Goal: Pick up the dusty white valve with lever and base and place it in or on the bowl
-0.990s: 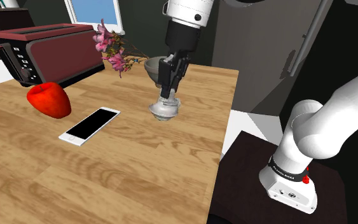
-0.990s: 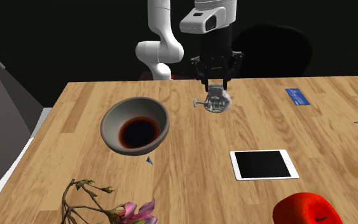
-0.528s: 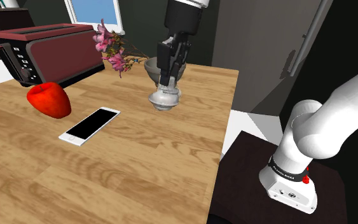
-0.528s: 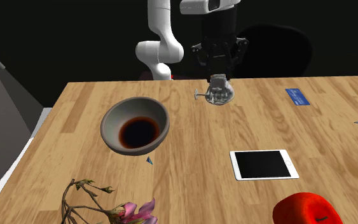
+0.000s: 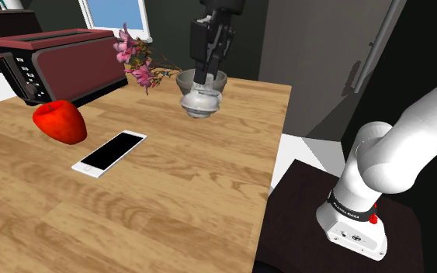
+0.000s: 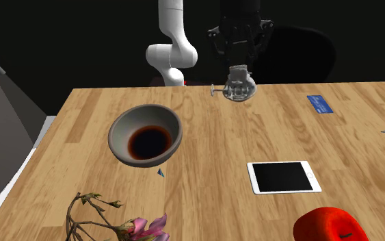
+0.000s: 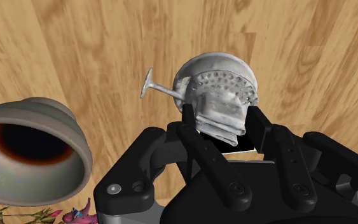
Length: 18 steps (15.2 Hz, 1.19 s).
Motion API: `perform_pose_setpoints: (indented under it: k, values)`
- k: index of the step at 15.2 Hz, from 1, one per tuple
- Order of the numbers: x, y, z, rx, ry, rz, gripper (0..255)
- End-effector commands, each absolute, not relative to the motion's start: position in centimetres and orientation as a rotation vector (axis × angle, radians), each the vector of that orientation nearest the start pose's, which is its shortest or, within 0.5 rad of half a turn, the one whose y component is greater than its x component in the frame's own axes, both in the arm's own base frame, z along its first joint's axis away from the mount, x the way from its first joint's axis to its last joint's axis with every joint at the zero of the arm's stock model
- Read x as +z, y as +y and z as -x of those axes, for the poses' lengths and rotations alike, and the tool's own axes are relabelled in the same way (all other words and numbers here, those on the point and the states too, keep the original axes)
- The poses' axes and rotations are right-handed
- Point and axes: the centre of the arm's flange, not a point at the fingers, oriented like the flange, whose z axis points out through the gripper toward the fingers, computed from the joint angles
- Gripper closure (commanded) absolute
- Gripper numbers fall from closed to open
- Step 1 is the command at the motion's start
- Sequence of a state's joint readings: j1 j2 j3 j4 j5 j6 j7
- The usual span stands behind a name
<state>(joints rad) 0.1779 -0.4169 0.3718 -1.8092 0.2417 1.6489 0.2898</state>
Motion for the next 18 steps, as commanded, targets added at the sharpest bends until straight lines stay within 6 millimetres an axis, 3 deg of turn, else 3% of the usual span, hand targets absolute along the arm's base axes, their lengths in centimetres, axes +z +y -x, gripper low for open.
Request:
perform_pose_setpoints:
  k: [1,13,18]
  values:
    - [71.9,28.4,-33.6,-0.256,-0.378,2.929,255]
    - [77.8,28.4,-33.6,-0.256,-0.378,2.929,255]
    - [78.6,23.9,-38.3,-0.256,-0.378,2.929,255]
